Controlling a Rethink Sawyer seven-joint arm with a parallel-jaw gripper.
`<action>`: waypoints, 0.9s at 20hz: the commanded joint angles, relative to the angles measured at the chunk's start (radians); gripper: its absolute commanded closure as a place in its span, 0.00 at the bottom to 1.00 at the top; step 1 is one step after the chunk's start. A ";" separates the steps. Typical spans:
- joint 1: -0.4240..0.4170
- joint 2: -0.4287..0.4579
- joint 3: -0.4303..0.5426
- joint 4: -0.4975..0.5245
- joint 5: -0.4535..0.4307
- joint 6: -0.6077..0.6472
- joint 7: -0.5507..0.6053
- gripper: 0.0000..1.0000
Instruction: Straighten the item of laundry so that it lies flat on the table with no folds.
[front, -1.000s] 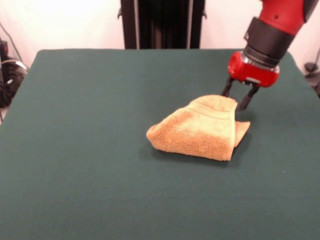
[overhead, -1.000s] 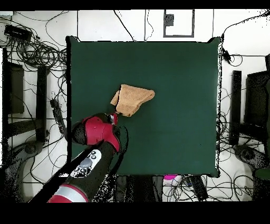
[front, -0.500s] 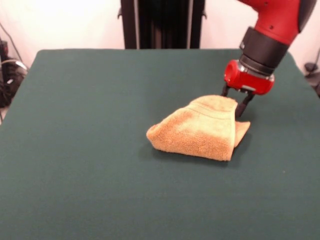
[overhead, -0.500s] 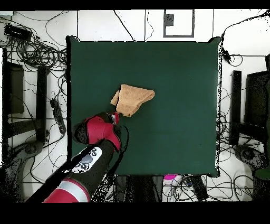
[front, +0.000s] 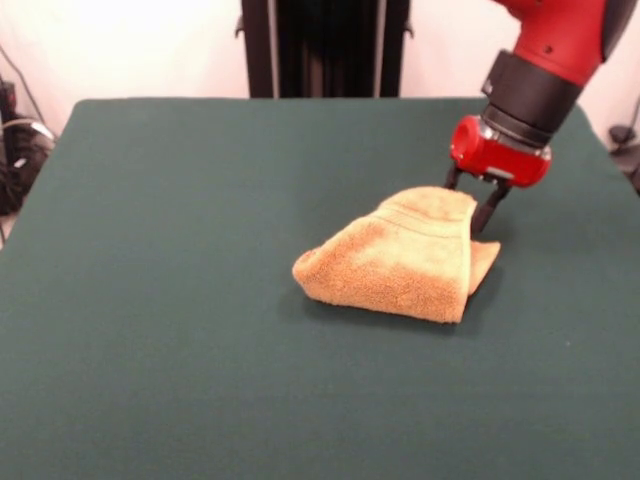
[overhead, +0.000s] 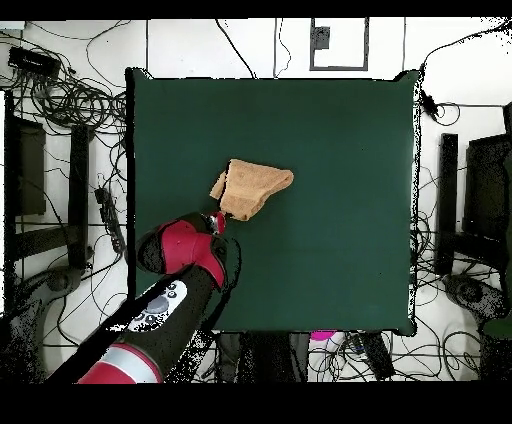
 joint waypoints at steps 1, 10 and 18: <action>0.060 -0.019 0.015 -0.059 0.065 0.119 0.269 0.00; 0.049 0.005 0.023 -0.069 0.071 0.067 0.261 0.00; -0.041 0.040 0.031 -0.068 0.052 -0.213 0.263 0.00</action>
